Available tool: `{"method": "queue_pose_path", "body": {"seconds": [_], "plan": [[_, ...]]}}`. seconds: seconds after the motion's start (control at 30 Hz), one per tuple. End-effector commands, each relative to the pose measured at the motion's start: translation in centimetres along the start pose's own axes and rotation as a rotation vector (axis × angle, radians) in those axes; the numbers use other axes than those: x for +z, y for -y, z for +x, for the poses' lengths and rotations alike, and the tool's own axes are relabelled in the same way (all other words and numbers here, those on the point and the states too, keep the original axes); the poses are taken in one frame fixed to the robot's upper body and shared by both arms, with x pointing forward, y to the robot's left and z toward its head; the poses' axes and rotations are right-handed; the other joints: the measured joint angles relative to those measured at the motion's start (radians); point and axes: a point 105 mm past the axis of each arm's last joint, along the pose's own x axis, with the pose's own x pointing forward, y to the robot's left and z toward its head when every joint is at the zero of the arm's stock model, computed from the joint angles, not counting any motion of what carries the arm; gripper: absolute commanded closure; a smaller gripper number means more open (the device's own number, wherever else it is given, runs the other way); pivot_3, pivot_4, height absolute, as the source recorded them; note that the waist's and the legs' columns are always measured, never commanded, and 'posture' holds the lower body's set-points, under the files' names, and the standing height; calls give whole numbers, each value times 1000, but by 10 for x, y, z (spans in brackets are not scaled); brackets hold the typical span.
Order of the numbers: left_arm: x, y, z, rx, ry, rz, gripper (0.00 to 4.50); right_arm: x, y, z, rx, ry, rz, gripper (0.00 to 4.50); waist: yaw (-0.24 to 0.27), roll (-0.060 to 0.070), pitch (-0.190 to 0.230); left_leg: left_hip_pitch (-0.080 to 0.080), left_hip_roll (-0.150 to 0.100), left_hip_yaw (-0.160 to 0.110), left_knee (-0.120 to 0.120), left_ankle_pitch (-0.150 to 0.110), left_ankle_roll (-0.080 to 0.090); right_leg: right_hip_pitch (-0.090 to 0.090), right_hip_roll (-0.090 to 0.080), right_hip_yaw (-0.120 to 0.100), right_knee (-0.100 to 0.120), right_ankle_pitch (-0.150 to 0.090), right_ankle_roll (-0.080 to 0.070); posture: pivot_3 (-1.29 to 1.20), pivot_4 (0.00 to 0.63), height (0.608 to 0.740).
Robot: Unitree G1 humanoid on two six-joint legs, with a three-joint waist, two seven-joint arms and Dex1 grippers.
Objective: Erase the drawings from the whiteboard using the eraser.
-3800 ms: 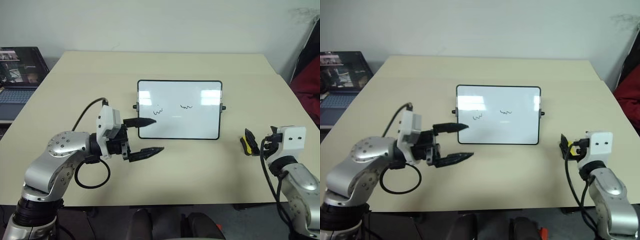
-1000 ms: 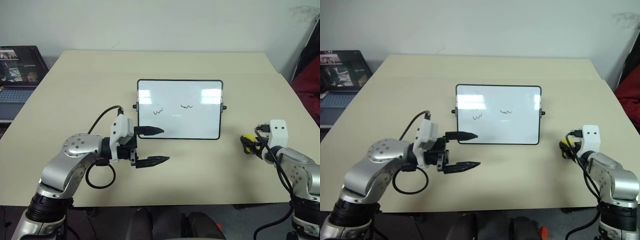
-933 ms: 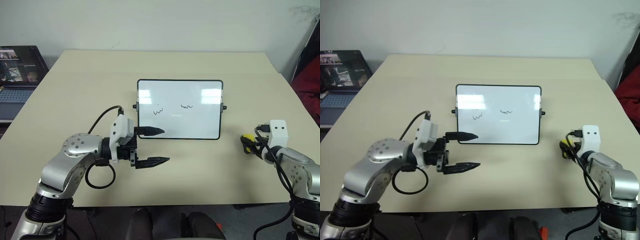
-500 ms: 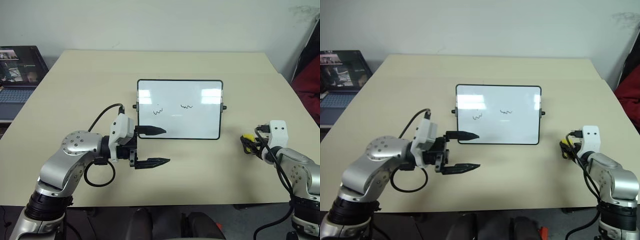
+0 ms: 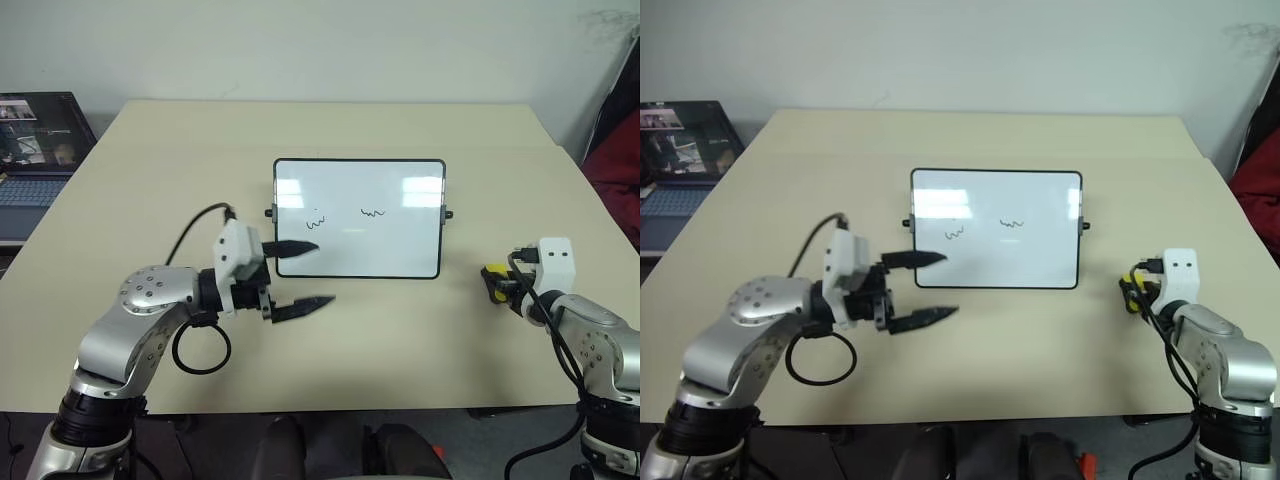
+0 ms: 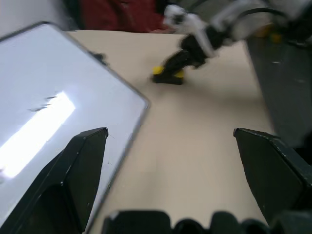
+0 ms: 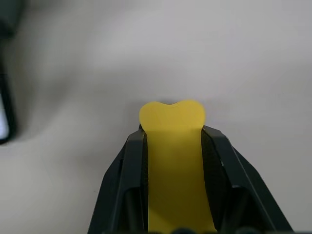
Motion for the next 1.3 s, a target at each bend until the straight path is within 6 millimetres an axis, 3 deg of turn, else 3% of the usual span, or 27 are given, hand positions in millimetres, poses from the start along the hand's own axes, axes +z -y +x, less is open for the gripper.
{"method": "queue_pose_path", "body": {"seconds": [0.03,0.27,0.4,0.6,0.87,1.1,1.3], "plan": [[3,-14,-14,151,-2,37,0,36,-24,-20,110,151,-88,3371,0,0,0,0,0,0,0,0,0,0,0,0,0,0,0,0,150,740],[-13,-37,-48,443,-59,26,0,52,-91,-53,448,240,-176,3371,2,-1,0,0,0,-1,0,0,0,1,0,-1,0,0,0,0,150,740],[-16,-49,-59,537,-70,26,0,64,-121,-56,570,293,-250,3371,1,-1,1,0,0,-1,0,0,0,0,-1,-1,0,0,1,0,150,740],[-18,-61,-64,609,-63,17,0,95,-156,-22,572,414,-323,3371,-3,-2,1,1,0,-1,0,0,0,0,-1,-1,1,0,1,0,150,740],[-22,-67,-79,586,-106,21,0,121,-207,21,511,599,-599,3375,0,-3,2,0,1,0,-1,0,0,-1,-2,-1,0,1,-2,0,150,740],[-22,-62,-81,528,-127,20,0,125,-252,47,543,625,-695,3377,0,-4,2,0,1,0,-1,0,0,-1,-4,-2,0,1,-2,0,150,740],[-23,-57,-82,484,-153,21,0,113,-258,73,522,553,-754,3377,3,-5,2,0,1,-1,0,0,0,-1,-6,-3,0,2,-3,0,150,740]]}}
